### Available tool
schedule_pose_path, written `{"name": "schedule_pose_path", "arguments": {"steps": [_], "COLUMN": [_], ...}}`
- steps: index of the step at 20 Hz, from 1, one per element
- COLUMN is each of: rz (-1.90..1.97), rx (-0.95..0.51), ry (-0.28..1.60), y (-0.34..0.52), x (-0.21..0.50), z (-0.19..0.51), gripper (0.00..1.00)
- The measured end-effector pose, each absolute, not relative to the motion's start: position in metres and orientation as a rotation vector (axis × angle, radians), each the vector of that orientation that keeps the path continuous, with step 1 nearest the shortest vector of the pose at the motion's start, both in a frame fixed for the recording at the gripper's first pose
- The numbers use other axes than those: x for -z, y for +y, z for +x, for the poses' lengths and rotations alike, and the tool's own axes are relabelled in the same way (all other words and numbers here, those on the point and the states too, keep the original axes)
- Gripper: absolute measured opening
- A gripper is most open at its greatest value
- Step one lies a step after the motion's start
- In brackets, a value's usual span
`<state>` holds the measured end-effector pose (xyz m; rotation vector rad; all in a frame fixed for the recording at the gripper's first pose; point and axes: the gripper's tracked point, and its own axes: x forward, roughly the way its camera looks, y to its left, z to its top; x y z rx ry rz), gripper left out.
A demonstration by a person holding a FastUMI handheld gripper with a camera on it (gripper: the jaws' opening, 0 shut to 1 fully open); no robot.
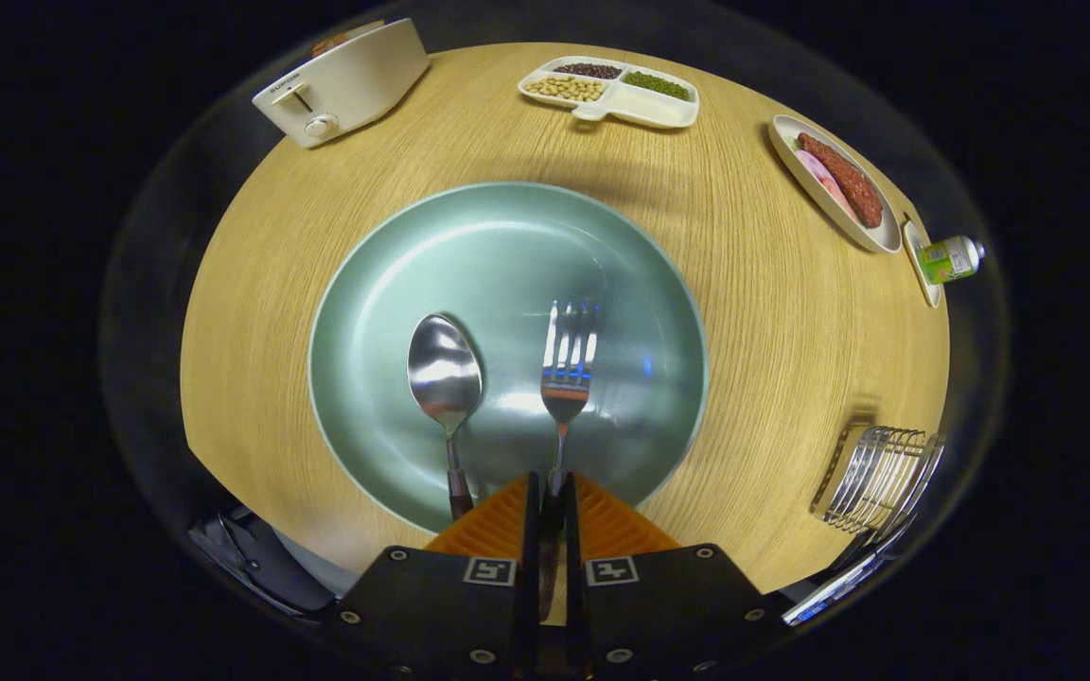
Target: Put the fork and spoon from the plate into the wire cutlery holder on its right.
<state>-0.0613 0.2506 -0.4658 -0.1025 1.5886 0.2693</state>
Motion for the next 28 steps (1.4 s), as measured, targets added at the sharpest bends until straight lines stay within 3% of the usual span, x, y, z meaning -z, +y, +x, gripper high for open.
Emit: {"name": "schedule_pose_path", "arguments": {"steps": [4,14,28], "rz": [-0.087,-0.022,0.102], "rx": [-0.305,-0.31,-0.234], "ry": [1.575,1.487,1.248], "y": [0.251,0.24,0.156], "x": [0.467,0.444,0.333], "z": [-0.057,-0.048,-0.032], "gripper": [0.05,0.05,0.05]}}
